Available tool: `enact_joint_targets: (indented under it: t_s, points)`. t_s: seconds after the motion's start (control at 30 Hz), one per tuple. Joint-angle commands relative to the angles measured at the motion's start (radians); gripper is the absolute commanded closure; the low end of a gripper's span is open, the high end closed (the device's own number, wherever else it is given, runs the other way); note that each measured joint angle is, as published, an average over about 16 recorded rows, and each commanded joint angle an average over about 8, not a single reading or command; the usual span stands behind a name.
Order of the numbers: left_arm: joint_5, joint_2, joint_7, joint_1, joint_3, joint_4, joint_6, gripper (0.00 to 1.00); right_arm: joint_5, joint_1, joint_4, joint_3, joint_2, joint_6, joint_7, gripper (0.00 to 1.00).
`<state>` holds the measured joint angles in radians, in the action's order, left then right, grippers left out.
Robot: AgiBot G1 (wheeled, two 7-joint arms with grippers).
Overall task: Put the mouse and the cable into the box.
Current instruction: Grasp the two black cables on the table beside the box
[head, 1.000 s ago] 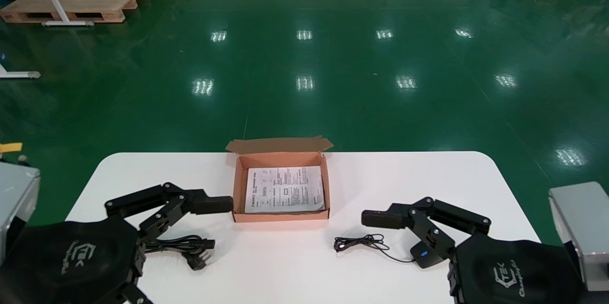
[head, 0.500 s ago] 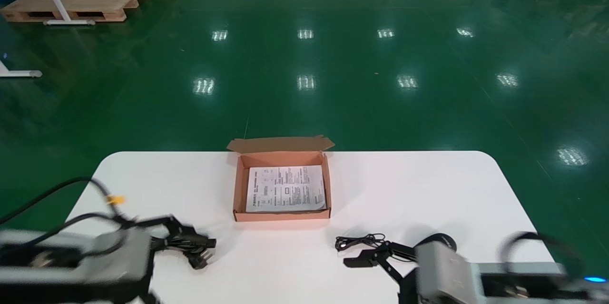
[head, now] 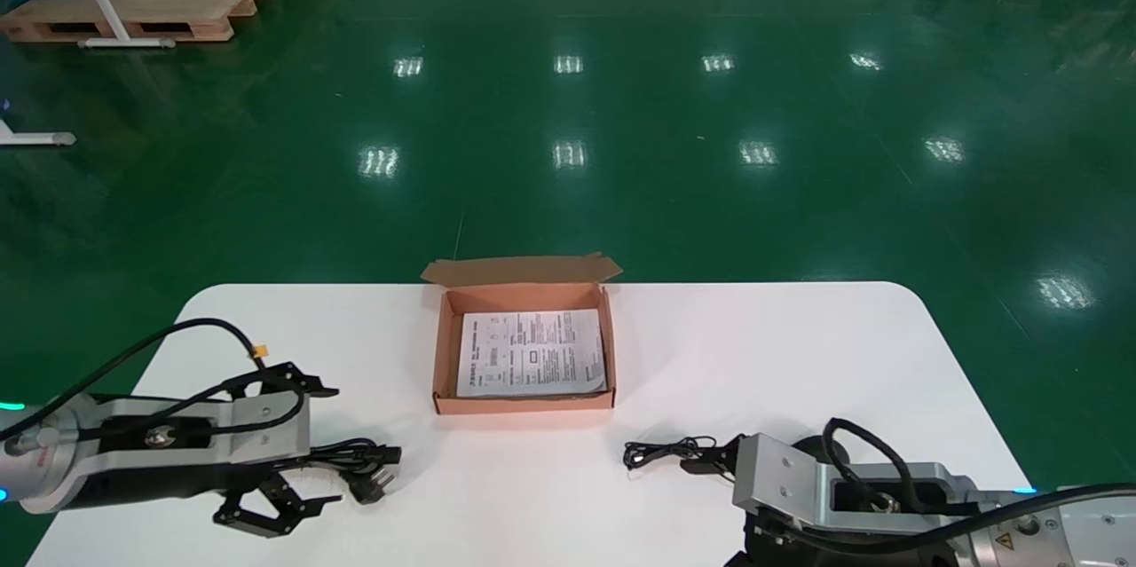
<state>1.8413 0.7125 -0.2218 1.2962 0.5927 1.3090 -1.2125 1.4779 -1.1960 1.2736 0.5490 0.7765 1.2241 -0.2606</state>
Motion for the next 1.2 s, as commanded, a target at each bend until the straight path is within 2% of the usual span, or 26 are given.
enact_joint_targets:
  t_s: [0.03,0.23,0.4,0.87,1.2]
  points:
    - [0.012,-0.006,0.009,-0.001,0.004,-0.001,-0.005,0.0,-0.003,0.004,-0.001,0.0,-0.004,0.006,0.004,0.0]
    - [0.208,0.052,-0.011,-0.023,0.071,-0.068,0.049,0.0,0.061,-0.003,0.035,0.015,0.017,-0.038,-0.045,0.0]
    - [0.282,0.104,-0.023,-0.021,0.095,-0.149,0.086,0.0,0.082,-0.013,0.053,0.019,0.025,-0.048,-0.073,0.0]
    - [0.343,0.24,0.04,0.024,0.121,-0.374,0.201,0.0,0.073,-0.005,0.055,0.016,0.008,-0.039,-0.072,0.0]
    - [0.344,0.308,0.107,0.092,0.136,-0.496,0.199,0.0,0.068,0.004,0.053,0.014,0.004,-0.041,-0.068,0.0]
